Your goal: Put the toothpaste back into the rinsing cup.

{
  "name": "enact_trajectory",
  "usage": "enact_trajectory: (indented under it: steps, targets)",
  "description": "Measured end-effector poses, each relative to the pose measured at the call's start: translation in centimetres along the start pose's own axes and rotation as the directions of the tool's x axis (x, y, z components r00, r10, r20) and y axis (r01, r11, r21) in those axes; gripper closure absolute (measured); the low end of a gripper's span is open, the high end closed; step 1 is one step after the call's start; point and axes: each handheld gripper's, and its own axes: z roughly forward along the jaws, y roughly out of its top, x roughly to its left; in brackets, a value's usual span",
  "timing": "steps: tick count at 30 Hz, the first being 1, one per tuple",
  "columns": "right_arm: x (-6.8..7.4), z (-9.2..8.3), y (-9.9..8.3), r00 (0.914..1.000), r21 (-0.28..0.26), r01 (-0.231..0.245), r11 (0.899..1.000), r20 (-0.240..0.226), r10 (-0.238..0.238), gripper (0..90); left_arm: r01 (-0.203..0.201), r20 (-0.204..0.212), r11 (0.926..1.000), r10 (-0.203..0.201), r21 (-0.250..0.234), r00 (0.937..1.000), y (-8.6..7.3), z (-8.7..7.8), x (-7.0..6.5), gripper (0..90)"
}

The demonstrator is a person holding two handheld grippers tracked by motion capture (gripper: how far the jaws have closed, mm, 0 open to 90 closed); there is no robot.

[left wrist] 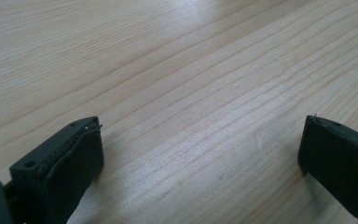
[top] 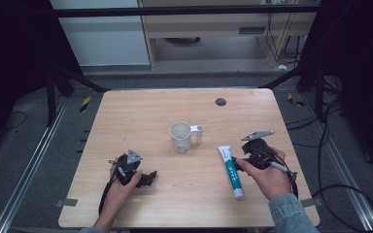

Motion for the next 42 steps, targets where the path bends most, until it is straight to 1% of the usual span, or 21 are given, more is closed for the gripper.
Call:
enact_trajectory:
  steps: [1,5,10,11,12,15,18,21,22,24,25,28,29,33,36,40,42]
  targets:
    - [0.0,0.0,0.1,1.0,0.003,0.001,1.0,0.004,-0.001,31.3,0.0,0.0,1.0,0.0,0.0,1.0,0.0,0.0,0.0,0.0]
    - [0.3,0.2,0.8,0.9999,0.011,0.003,1.0,-0.012,-0.002,33.7,-0.002,0.003,1.0,0.002,0.0,1.0,0.1,0.1,0.1,0.0]
    - [0.8,1.0,1.2,0.9998,0.033,0.017,0.999,-0.015,-0.016,33.9,-0.003,0.003,1.0,0.003,0.0,1.0,0.1,0.1,0.1,0.0]
    - [0.8,1.2,1.3,0.9998,0.036,0.014,0.999,-0.014,-0.013,35.2,-0.003,0.003,1.0,0.003,0.0,1.0,0.1,0.1,0.1,0.0]
    - [0.8,1.4,1.4,0.9997,0.04,0.021,0.999,-0.013,-0.02,38.5,-0.002,0.004,1.0,0.002,0.0,1.0,0.1,0.1,0.1,0.0]
    - [0.9,1.9,1.5,0.999,0.042,0.039,0.998,-0.022,-0.038,43.6,-0.004,0.005,1.0,0.004,-0.001,1.0,0.1,0.1,0.2,0.0]
    - [1.0,2.3,1.7,0.9988,0.044,0.038,0.998,-0.032,-0.036,44.8,-0.008,0.008,1.0,0.008,0.0,0.9999,0.1,0.1,0.2,0.0]
    - [1.3,3.2,1.7,0.9982,0.066,0.051,0.996,-0.034,-0.049,45.9,-0.01,0.01,1.0,0.01,0.0,0.9999,0.1,0.1,0.2,0.0]
    - [1.3,3.2,1.7,0.9982,0.066,0.051,0.996,-0.034,-0.049,45.9,-0.01,0.009,1.0,0.01,0.0,0.9999,0.1,0.1,0.2,0.0]
    - [1.4,3.4,1.8,0.998,0.071,0.054,0.996,-0.038,-0.051,47.1,-0.01,0.009,0.9999,0.01,0.0,0.9999,0.1,0.1,0.2,0.0]
    - [1.5,3.7,1.8,0.9979,0.074,0.055,0.996,-0.039,-0.052,49.8,-0.01,0.009,0.9999,0.01,0.0,0.9999,0.1,0.1,0.2,0.0]
    - [1.5,4.0,1.8,0.9978,0.076,0.057,0.995,-0.038,-0.054,50.8,-0.01,0.009,0.9999,0.01,0.0,0.9999,0.1,0.1,0.3,0.0]
    - [1.6,4.3,1.7,0.9979,0.076,0.054,0.996,-0.041,-0.051,51.7,-0.01,0.009,0.9999,0.01,-0.001,0.9999,0.1,0.1,0.2,0.0]
    - [1.8,4.7,1.6,0.9978,0.083,0.051,0.995,-0.046,-0.048,51.6,-0.01,0.01,0.9999,0.01,0.0,0.9999,0.1,0.1,0.3,0.0]
    - [2.3,5.1,1.6,0.9978,0.105,0.048,0.993,-0.051,-0.043,50.1,-0.01,0.01,0.9999,0.01,-0.001,0.9999,0.1,0.1,0.3,0.0]
    - [2.2,5.2,1.7,0.9981,0.118,0.044,0.992,-0.048,-0.038,49.7,-0.01,0.009,0.9999,0.01,-0.001,0.9999,0.2,0.2,0.3,0.0]
    - [2.0,5.4,1.6,0.9985,0.14,0.032,0.99,-0.049,-0.026,47.8,-0.009,0.009,1.0,0.009,-0.001,0.9999,0.2,0.2,0.3,0.0]
